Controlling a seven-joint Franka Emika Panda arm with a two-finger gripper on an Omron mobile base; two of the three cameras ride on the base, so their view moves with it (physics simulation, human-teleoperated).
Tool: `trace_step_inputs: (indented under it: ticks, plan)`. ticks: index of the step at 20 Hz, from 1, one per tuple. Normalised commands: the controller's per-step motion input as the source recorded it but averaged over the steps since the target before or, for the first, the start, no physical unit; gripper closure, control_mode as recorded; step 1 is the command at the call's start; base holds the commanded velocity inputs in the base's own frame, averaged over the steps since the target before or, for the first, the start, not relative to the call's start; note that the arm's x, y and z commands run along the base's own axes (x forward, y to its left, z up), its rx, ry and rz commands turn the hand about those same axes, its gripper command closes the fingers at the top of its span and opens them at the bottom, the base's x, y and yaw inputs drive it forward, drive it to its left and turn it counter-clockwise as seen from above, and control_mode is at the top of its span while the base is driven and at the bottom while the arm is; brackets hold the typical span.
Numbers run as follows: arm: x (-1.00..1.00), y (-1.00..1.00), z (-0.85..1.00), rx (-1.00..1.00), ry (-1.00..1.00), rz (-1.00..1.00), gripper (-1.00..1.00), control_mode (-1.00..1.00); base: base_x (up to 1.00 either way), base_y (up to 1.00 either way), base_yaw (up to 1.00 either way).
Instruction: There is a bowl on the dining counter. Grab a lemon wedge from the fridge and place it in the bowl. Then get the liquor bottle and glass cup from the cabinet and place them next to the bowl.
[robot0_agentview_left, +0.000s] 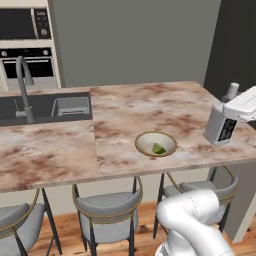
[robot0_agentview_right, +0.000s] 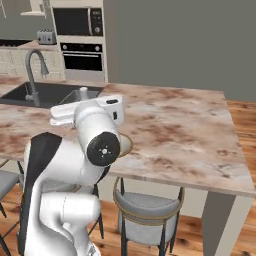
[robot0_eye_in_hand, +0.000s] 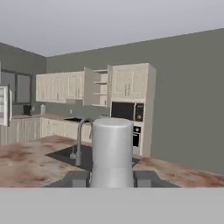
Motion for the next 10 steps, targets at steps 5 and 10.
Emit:
trace_step_inputs:
  ticks: [5, 10]
  plan:
    - [0.28, -0.32, -0.24, -0.01, 0.0, 0.57, 1.0, -1.0, 0.0, 0.0, 0.0]
    - [0.39, -0.33, -0.27, 0.0, 0.02, 0.44, 1.0, -1.0, 0.0, 0.0, 0.0]
